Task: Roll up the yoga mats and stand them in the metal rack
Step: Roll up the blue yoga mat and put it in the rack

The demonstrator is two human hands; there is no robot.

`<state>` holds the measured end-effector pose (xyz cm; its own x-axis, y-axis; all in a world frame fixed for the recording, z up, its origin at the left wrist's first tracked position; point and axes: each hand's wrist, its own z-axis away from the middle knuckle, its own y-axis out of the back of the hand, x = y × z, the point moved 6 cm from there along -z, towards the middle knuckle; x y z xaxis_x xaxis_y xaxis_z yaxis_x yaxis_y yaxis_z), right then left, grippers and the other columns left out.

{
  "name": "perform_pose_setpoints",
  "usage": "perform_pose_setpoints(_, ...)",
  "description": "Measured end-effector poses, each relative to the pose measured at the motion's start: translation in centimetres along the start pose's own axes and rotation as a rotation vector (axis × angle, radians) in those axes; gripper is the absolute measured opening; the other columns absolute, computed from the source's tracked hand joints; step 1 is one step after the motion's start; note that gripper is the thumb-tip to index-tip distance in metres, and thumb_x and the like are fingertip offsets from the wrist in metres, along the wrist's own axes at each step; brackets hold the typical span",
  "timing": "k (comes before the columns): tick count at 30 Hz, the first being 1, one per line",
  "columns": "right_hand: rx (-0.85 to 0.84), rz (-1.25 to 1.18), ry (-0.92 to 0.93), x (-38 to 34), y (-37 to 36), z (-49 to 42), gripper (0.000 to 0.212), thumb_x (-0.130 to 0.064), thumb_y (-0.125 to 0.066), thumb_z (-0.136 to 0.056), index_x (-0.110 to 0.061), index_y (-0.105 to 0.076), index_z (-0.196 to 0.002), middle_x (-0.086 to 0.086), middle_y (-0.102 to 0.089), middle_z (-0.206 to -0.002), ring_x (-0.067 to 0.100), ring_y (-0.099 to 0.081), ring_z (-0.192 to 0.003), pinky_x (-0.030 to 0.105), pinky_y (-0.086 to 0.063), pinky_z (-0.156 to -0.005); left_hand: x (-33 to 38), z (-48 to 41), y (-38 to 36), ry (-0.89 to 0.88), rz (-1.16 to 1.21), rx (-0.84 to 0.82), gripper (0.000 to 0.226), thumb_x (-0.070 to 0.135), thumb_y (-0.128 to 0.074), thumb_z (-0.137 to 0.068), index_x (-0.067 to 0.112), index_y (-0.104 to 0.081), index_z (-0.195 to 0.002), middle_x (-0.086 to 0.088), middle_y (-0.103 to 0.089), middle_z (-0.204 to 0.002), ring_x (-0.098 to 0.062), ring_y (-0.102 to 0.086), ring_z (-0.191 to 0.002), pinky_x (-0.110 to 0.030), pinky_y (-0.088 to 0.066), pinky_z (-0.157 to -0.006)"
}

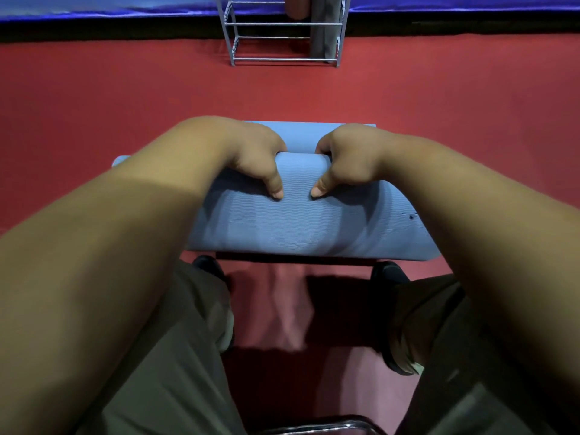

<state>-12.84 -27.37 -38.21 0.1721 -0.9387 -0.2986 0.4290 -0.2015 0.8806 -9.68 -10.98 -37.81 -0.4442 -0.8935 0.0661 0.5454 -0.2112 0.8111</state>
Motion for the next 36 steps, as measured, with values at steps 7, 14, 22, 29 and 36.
perform_pose_setpoints(7,-0.047,-0.112,-0.041,0.2,-0.5,-0.3,0.040,-0.054,-0.093,-0.073,-0.023,-0.076,-0.094,-0.005,-0.075,-0.090,0.017,-0.069,-0.089,0.035,-0.056,-0.082,2.1,0.3,-1.6,-0.003,-0.176,0.220,0.094,0.065,-0.098,-0.056,0.021,-0.041,-0.115,-0.001,-0.050,-0.113,-0.031,-0.058,-0.103,-0.042,-0.042,-0.076)
perform_pose_setpoints(14,-0.158,-0.097,-0.051,0.2,-1.4,-0.3,0.046,-0.050,-0.089,-0.079,-0.027,-0.068,-0.114,-0.004,-0.073,-0.112,0.020,-0.068,-0.104,0.041,-0.055,-0.099,1.1,-0.9,-2.0,-0.043,-0.008,0.174,0.063,0.053,-0.094,-0.071,0.017,-0.058,-0.108,0.001,-0.062,-0.098,-0.029,-0.062,-0.094,-0.041,-0.056,-0.084)
perform_pose_setpoints(22,-0.020,-0.004,-0.049,0.2,-1.1,-1.3,0.078,-0.058,-0.099,-0.061,-0.023,-0.055,-0.116,-0.004,-0.062,-0.108,0.023,-0.059,-0.100,0.034,-0.044,-0.078,-0.2,-1.8,-1.5,-0.017,0.057,0.037,0.068,0.061,-0.091,-0.057,0.025,-0.067,-0.109,0.006,-0.072,-0.106,-0.024,-0.069,-0.097,-0.045,-0.059,-0.093)
perform_pose_setpoints(29,-0.024,0.013,-0.083,0.7,-0.7,-0.9,0.060,-0.062,-0.096,-0.063,-0.022,-0.069,-0.099,-0.001,-0.070,-0.094,0.023,-0.064,-0.089,0.035,-0.051,-0.073,0.8,-1.7,-0.9,-0.039,-0.059,0.159,0.093,0.065,-0.096,-0.057,0.024,-0.045,-0.122,0.003,-0.058,-0.108,-0.030,-0.061,-0.097,-0.046,-0.055,-0.086)
perform_pose_setpoints(36,-0.073,-0.061,-0.111,1.6,-1.0,-1.0,0.050,-0.059,-0.096,-0.065,-0.025,-0.072,-0.093,-0.005,-0.074,-0.093,0.019,-0.069,-0.090,0.035,-0.054,-0.078,1.6,-1.7,-1.1,-0.060,-0.105,0.239,0.080,0.066,-0.095,-0.061,0.019,-0.047,-0.106,0.004,-0.051,-0.087,-0.030,-0.058,-0.091,-0.041,-0.050,-0.072)
